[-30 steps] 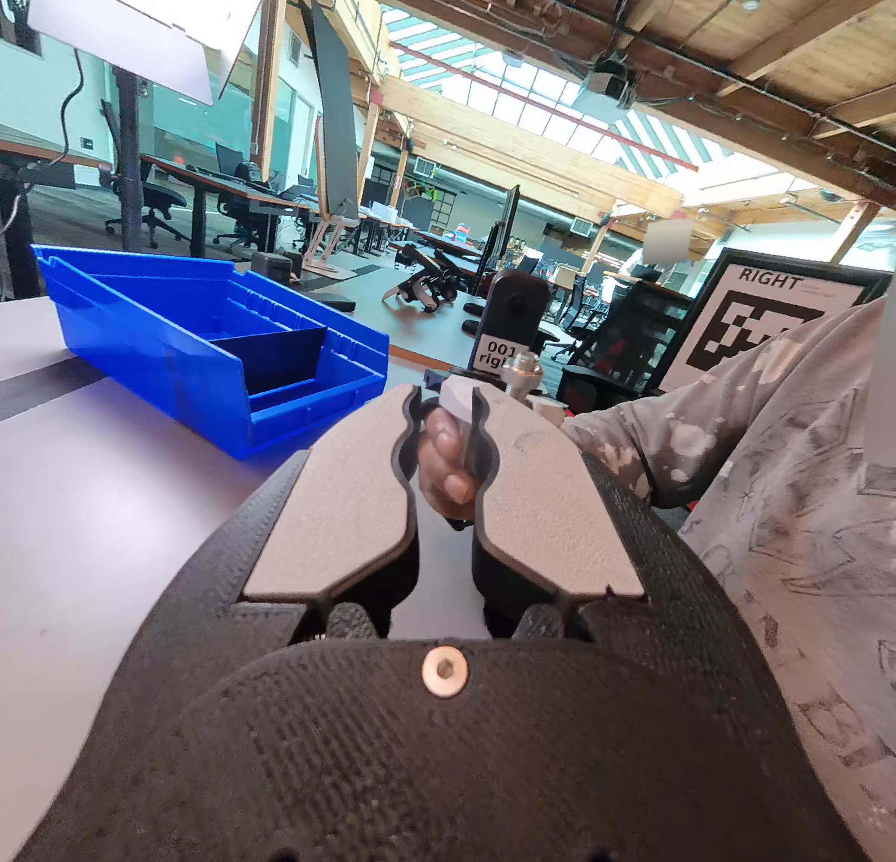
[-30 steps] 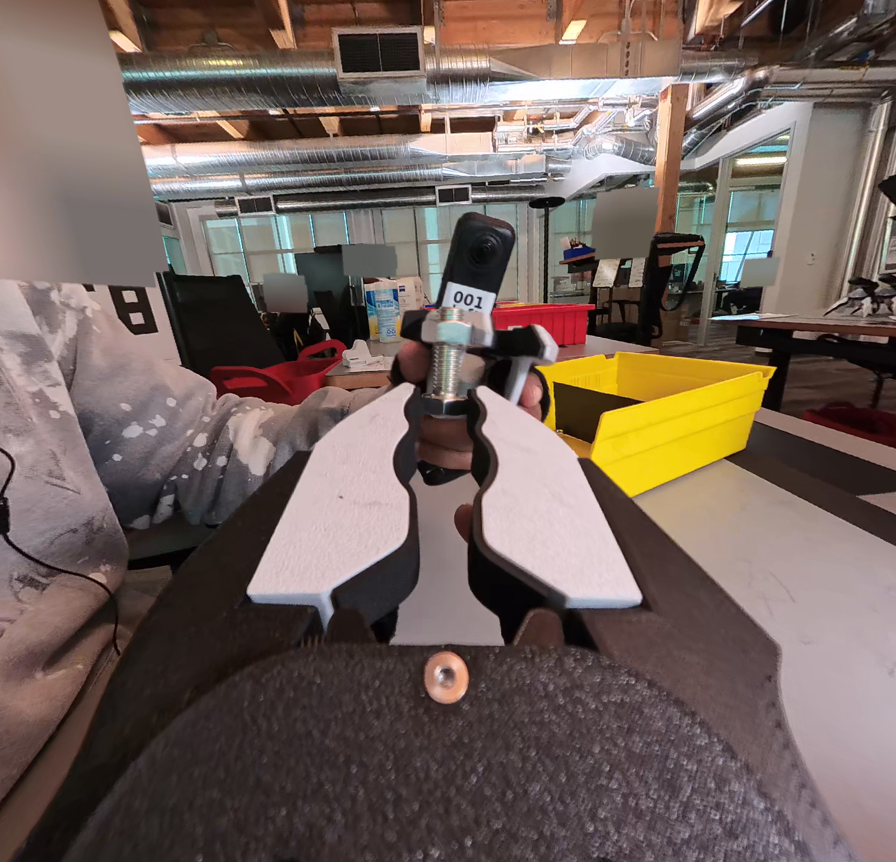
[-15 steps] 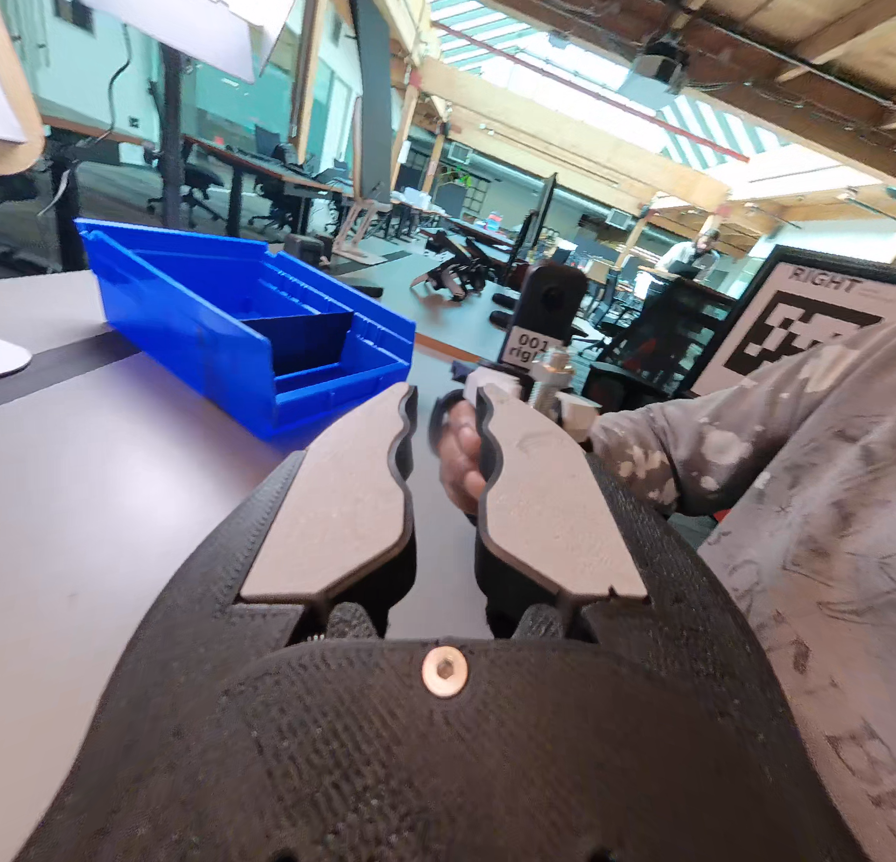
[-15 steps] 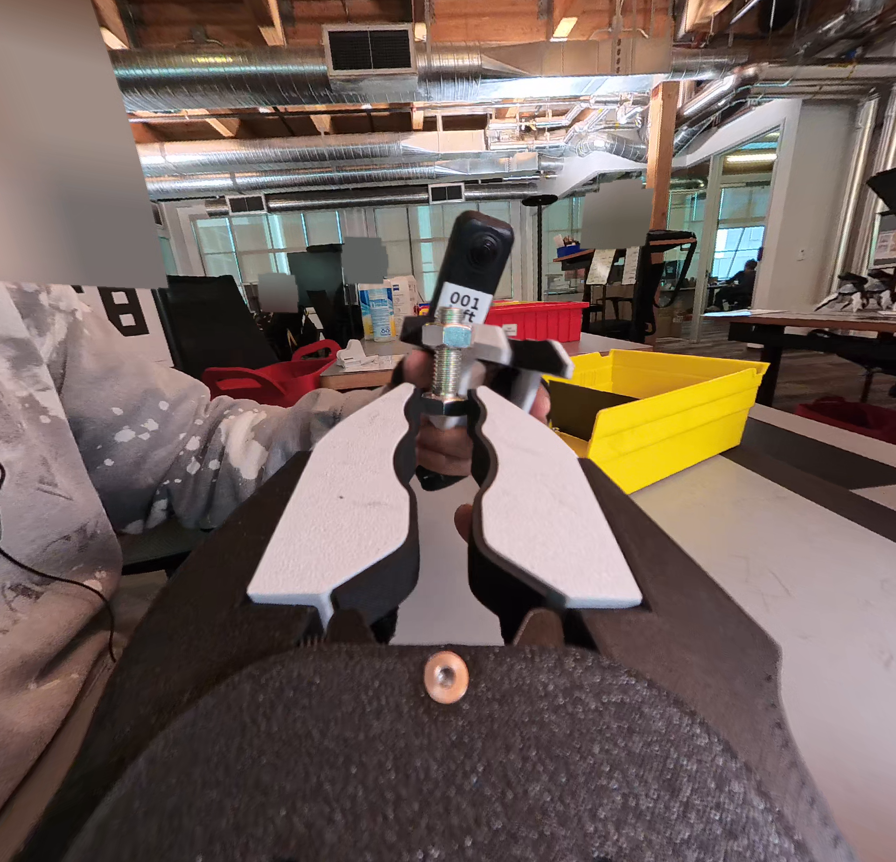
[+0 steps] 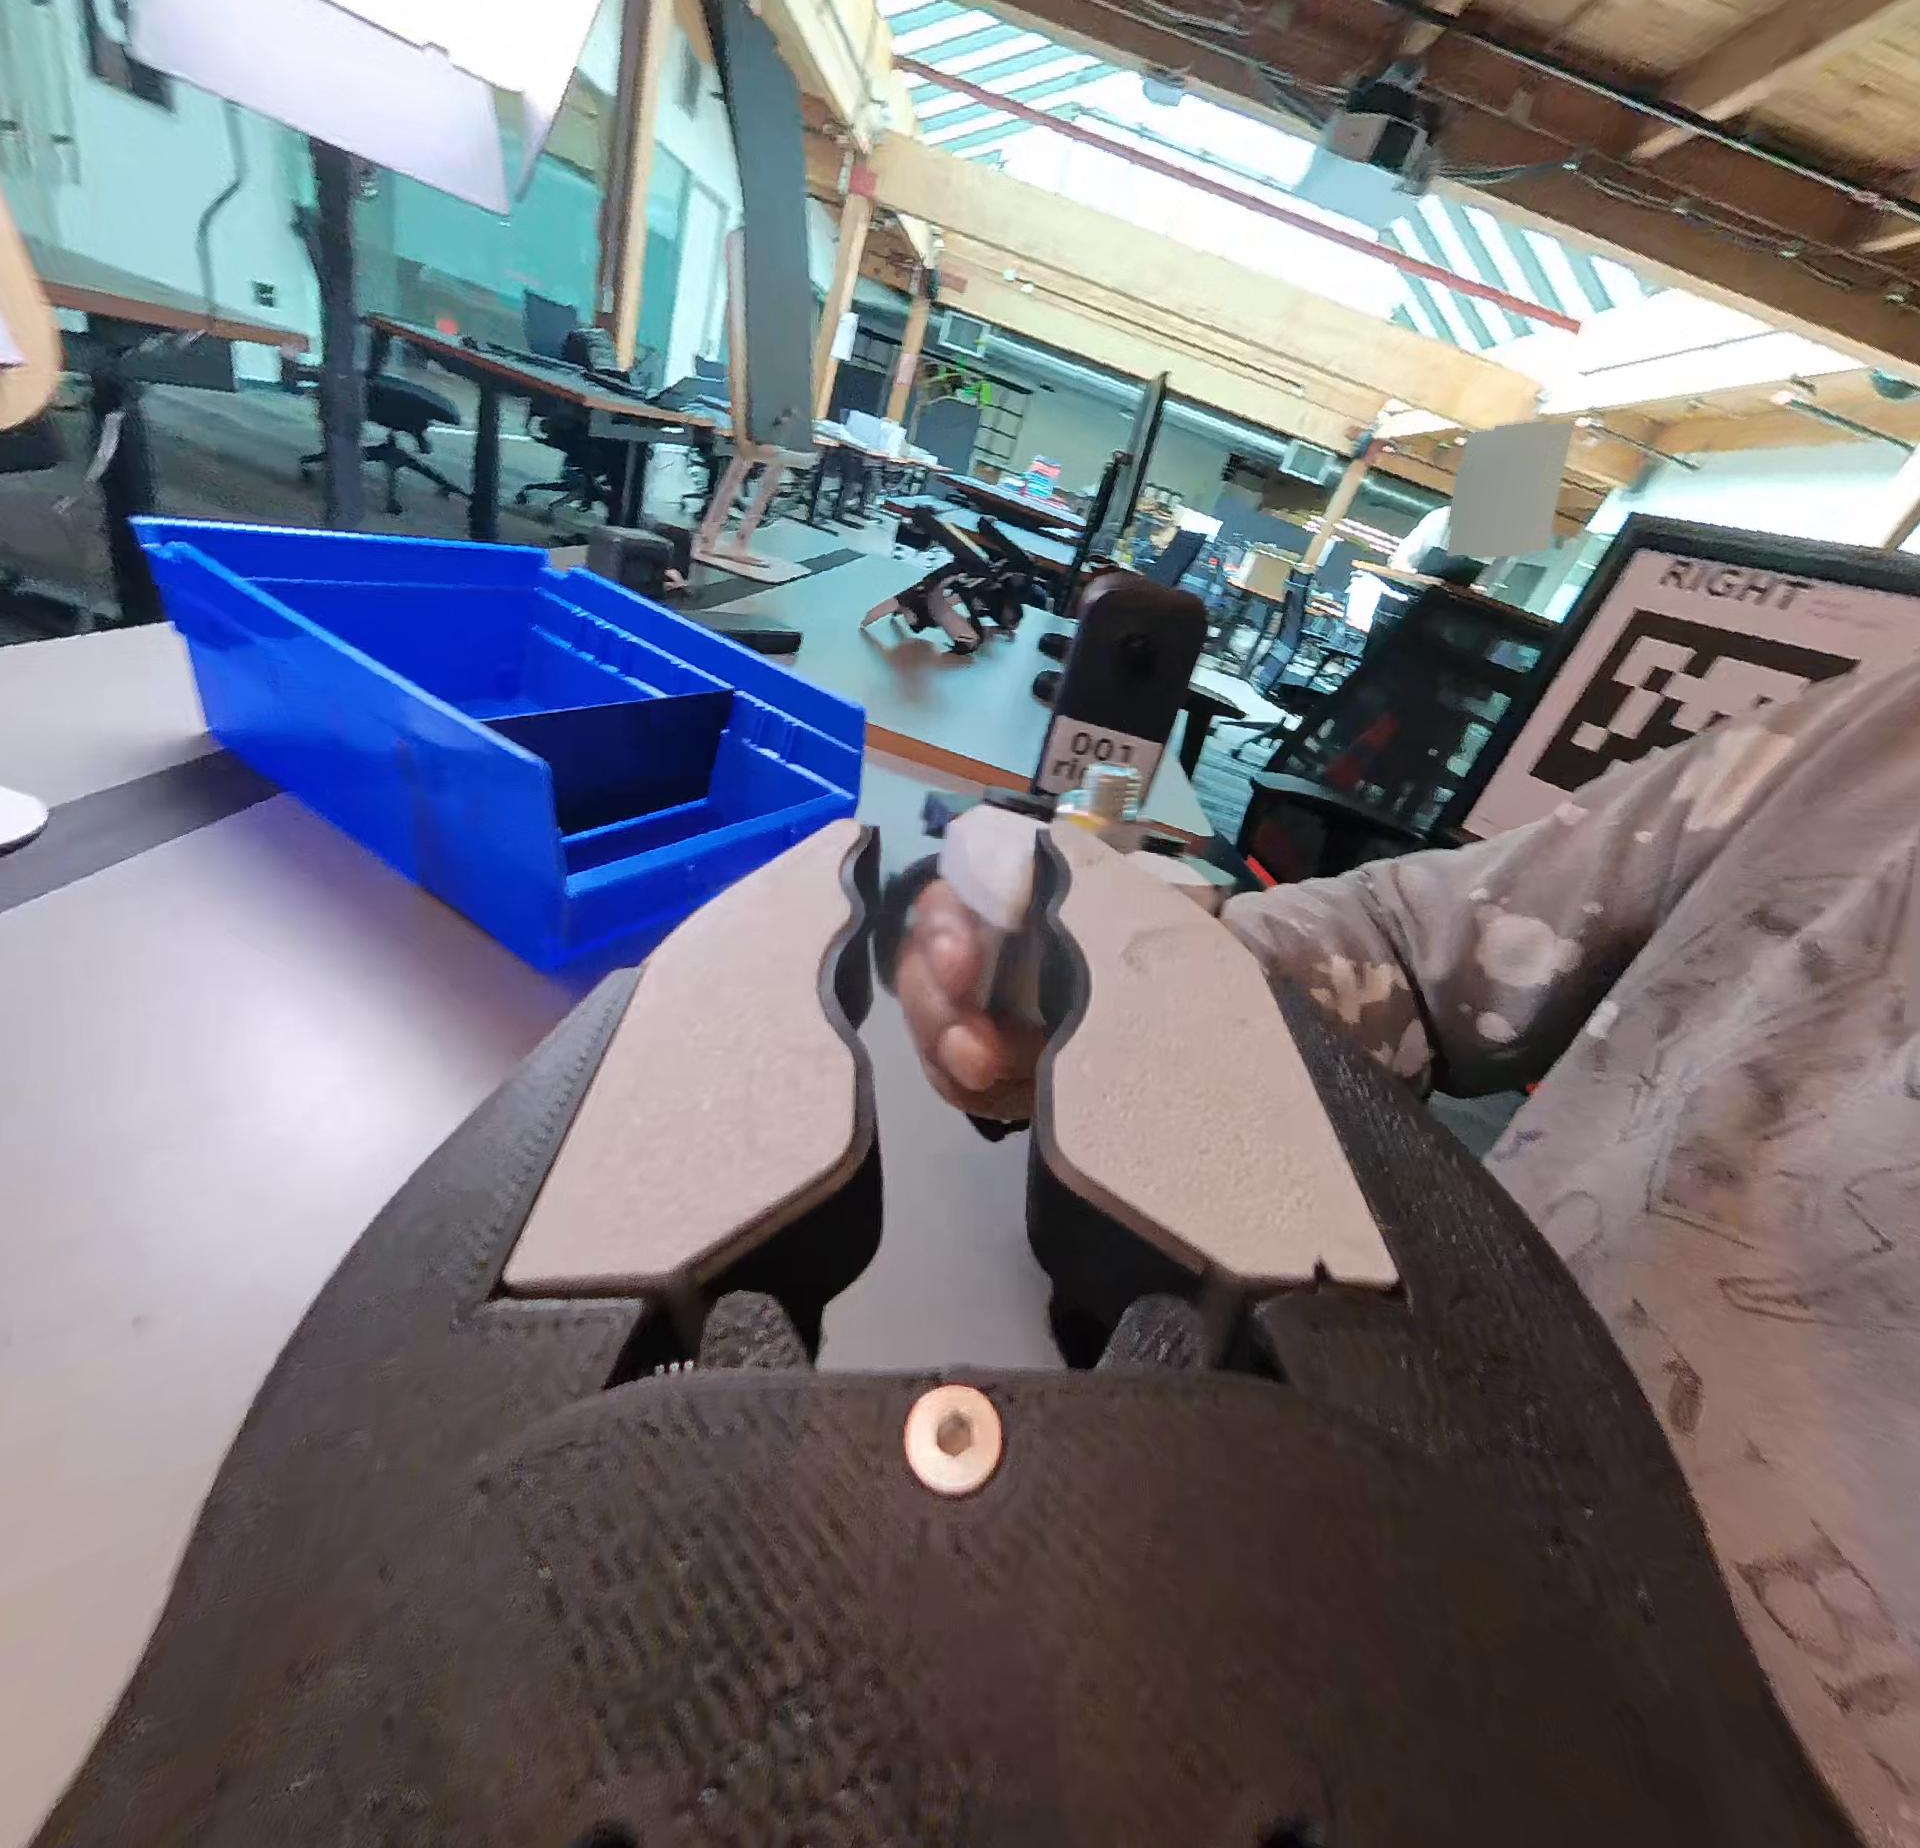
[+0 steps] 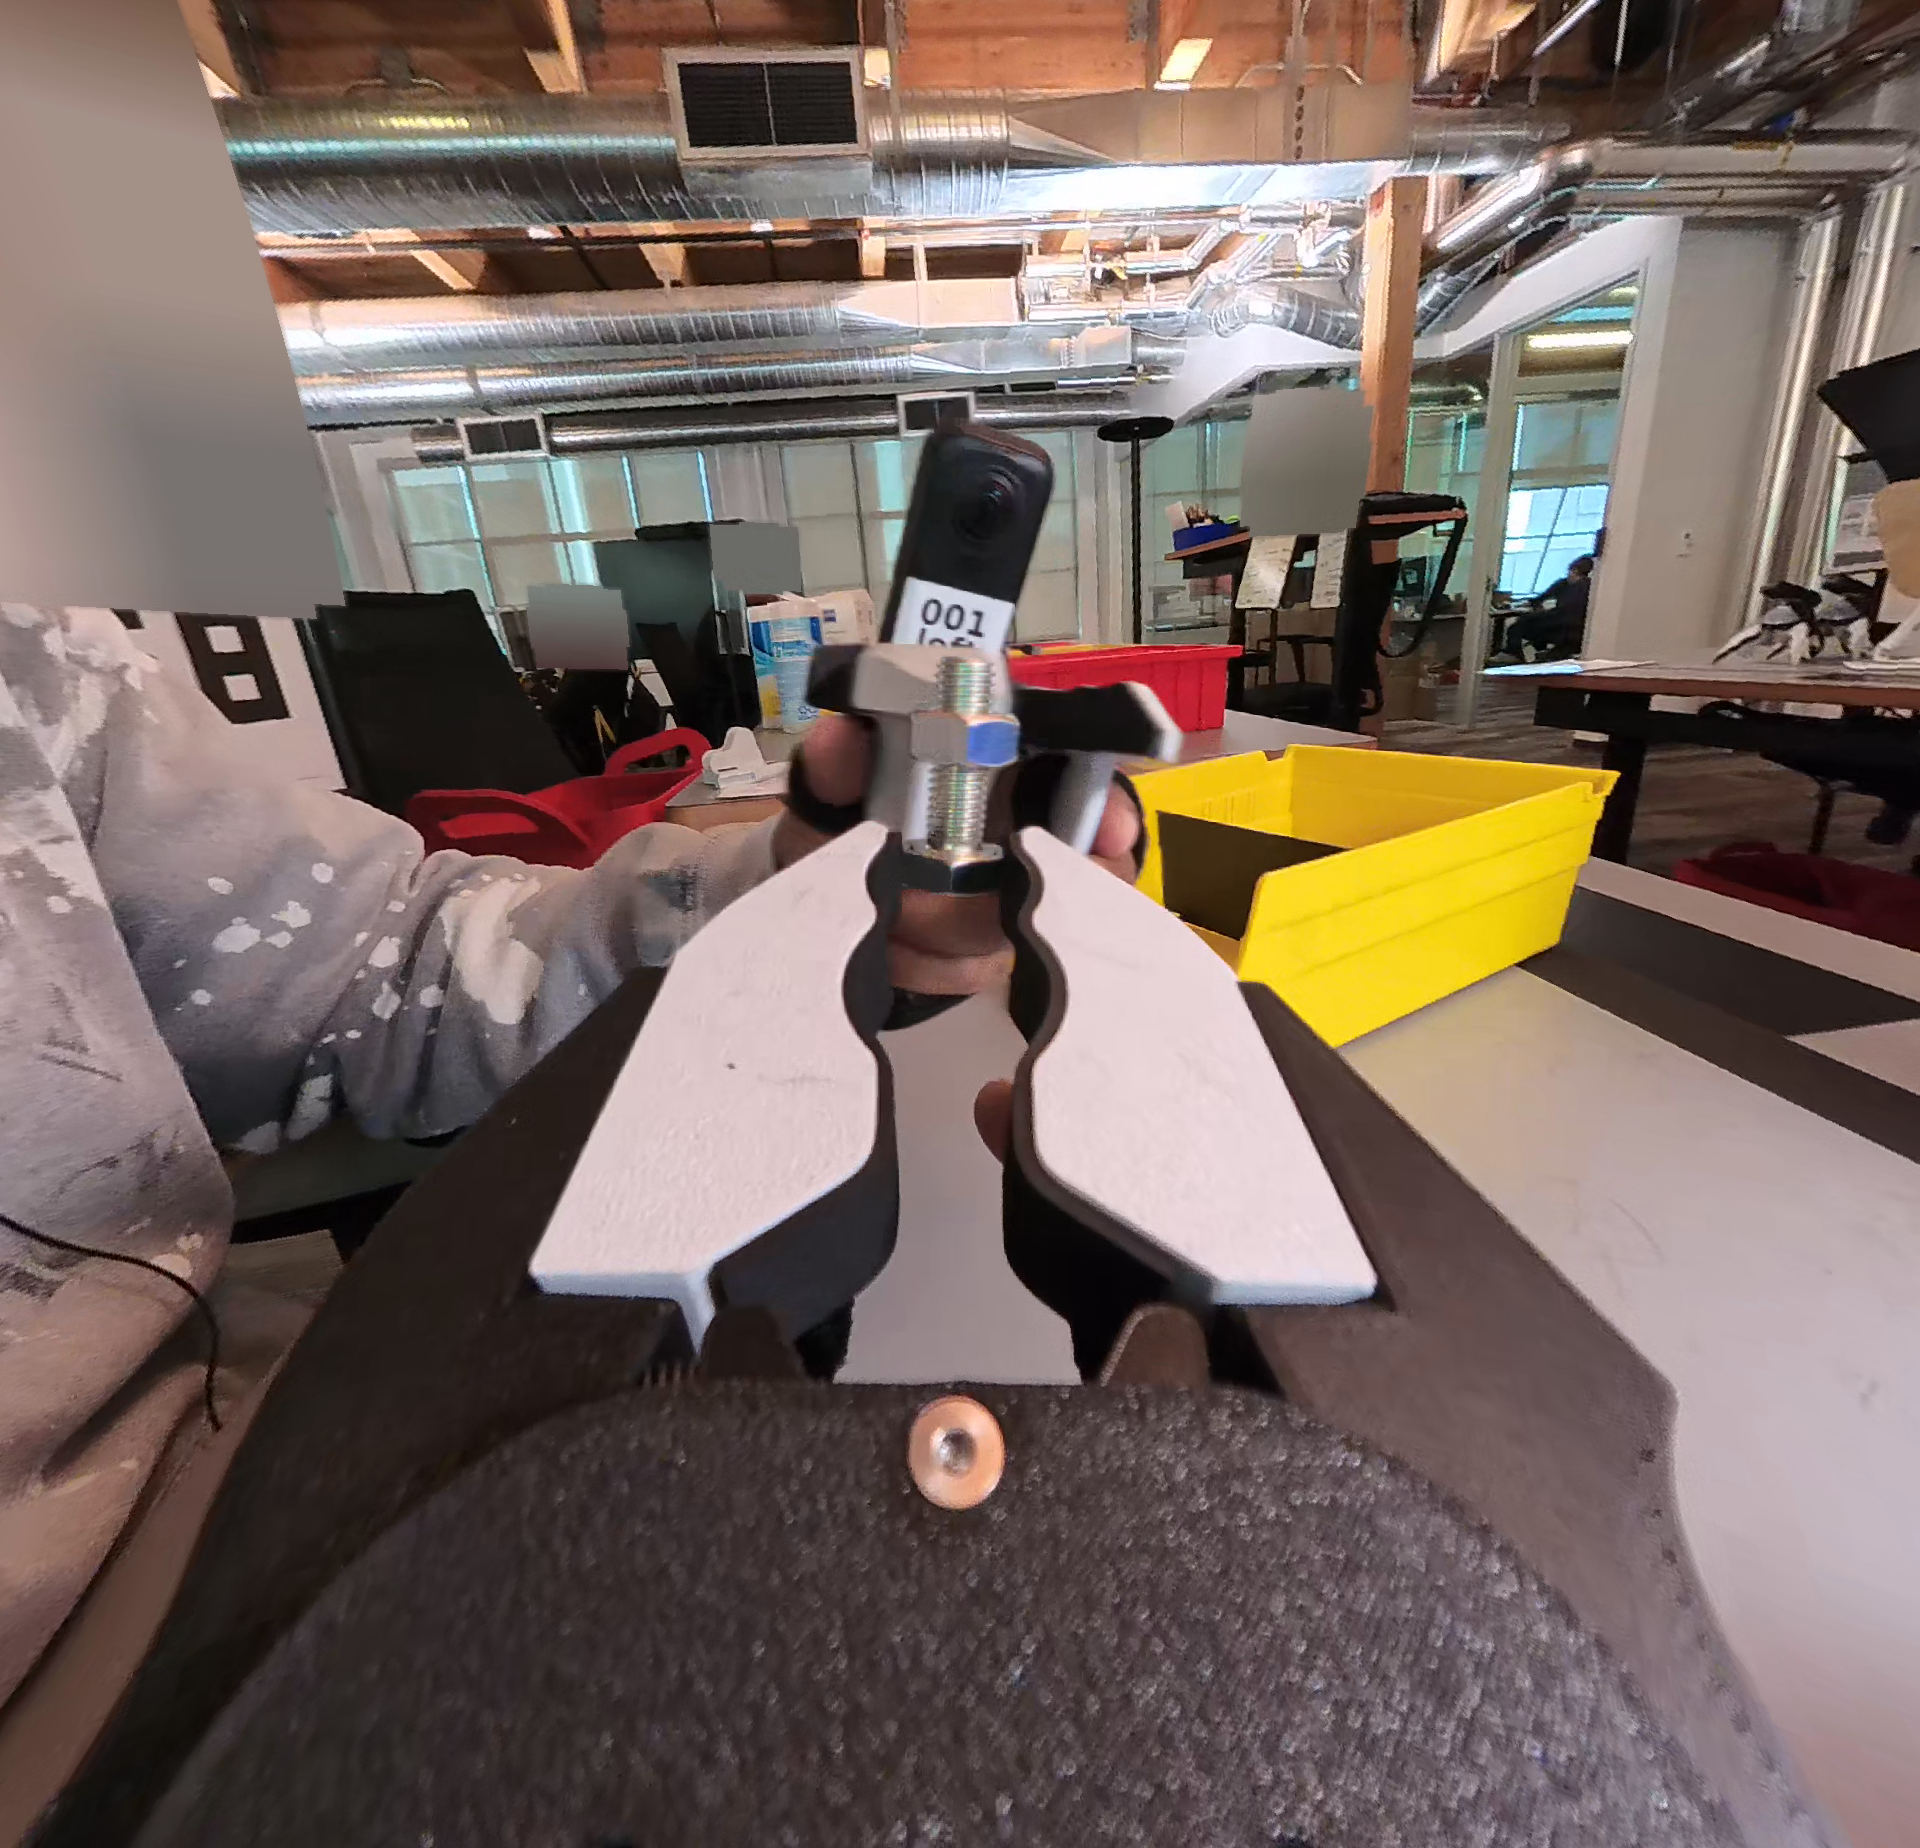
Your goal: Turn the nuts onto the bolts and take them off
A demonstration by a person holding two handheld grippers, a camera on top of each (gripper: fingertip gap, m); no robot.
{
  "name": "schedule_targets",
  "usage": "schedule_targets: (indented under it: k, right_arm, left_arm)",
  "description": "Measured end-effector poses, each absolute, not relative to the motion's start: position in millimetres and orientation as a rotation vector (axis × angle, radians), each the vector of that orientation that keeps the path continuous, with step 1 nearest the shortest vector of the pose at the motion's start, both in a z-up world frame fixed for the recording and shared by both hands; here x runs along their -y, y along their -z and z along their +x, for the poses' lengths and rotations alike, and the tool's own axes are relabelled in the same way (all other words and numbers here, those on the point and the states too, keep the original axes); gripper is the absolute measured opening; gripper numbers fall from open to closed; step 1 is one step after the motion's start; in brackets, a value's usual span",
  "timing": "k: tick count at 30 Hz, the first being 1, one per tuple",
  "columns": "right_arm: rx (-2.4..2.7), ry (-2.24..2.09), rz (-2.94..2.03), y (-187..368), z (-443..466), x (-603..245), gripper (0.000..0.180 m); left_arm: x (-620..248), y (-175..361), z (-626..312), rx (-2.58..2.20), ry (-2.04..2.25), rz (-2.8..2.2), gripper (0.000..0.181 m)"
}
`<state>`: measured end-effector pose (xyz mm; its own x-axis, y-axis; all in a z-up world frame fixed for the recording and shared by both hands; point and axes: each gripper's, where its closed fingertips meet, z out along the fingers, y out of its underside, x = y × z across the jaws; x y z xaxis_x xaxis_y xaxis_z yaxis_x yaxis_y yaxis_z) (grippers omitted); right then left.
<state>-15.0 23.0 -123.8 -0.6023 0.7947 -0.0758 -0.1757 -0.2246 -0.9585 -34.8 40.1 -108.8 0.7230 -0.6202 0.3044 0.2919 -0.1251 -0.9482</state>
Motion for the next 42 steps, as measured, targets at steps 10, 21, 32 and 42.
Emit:
schedule_targets:
  k: [10,21,32,42]
  right_arm:
    - [1.360,-1.910,-0.740,118,-11,-22,0.018]
    - [1.353,-1.864,-0.792,124,-17,-25,0.018]
    - [1.366,-1.856,-0.802,125,-18,-25,0.018]
    - [1.340,-1.892,-0.821,121,-17,-30,0.018]
  left_arm:
    - [-51,120,-44,-0.210,0.713,-1.587,0.016]
    - [-41,114,-14,-0.338,0.834,-1.557,0.035]
    - [-37,112,-11,-0.356,0.846,-1.538,0.037]
    - [-46,120,-35,-0.218,0.869,-1.580,0.028]
